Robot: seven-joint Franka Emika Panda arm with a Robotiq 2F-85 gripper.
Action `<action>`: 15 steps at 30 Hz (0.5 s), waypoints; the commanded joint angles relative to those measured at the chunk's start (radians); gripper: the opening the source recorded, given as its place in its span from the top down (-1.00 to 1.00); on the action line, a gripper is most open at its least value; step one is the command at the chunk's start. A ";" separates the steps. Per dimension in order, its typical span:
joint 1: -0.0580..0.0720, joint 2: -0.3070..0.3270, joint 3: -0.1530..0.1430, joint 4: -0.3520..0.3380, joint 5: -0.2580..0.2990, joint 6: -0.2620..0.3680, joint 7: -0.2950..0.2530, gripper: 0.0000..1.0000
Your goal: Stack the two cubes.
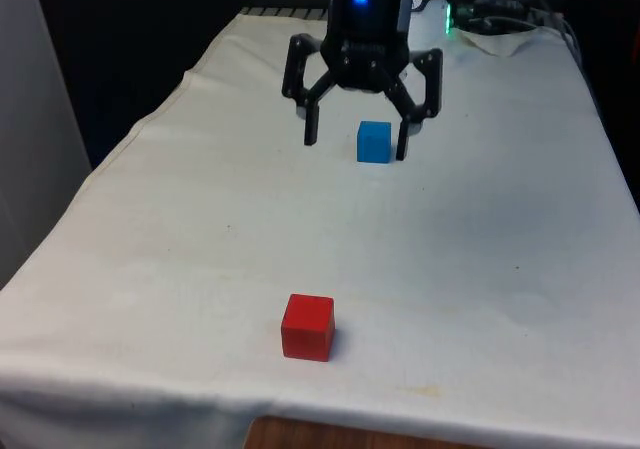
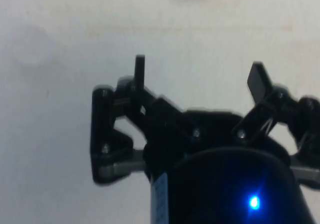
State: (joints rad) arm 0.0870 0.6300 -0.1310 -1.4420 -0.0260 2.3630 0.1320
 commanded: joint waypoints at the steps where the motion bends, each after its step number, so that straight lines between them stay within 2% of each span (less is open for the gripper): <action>1: -0.005 0.023 0.001 0.026 0.003 -0.001 -0.004 -1.00; 2: -0.001 0.012 -0.001 0.014 0.000 0.000 0.000 -1.00; 3: -0.006 0.035 0.001 0.038 0.003 -0.001 -0.004 -1.00; 5: -0.008 0.056 -0.001 0.062 0.003 0.000 -0.004 -1.00; 10: -0.010 0.117 -0.007 0.123 0.005 0.005 -0.003 -1.00; 11: -0.006 0.110 -0.010 0.117 0.001 0.001 0.000 -1.00; 12: -0.011 0.127 -0.007 0.132 0.005 0.008 -0.003 -1.00; 15: -0.013 0.154 -0.010 0.153 0.006 0.016 -0.001 -1.00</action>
State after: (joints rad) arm 0.0770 0.7850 -0.1450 -1.2900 -0.0240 2.3790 0.1320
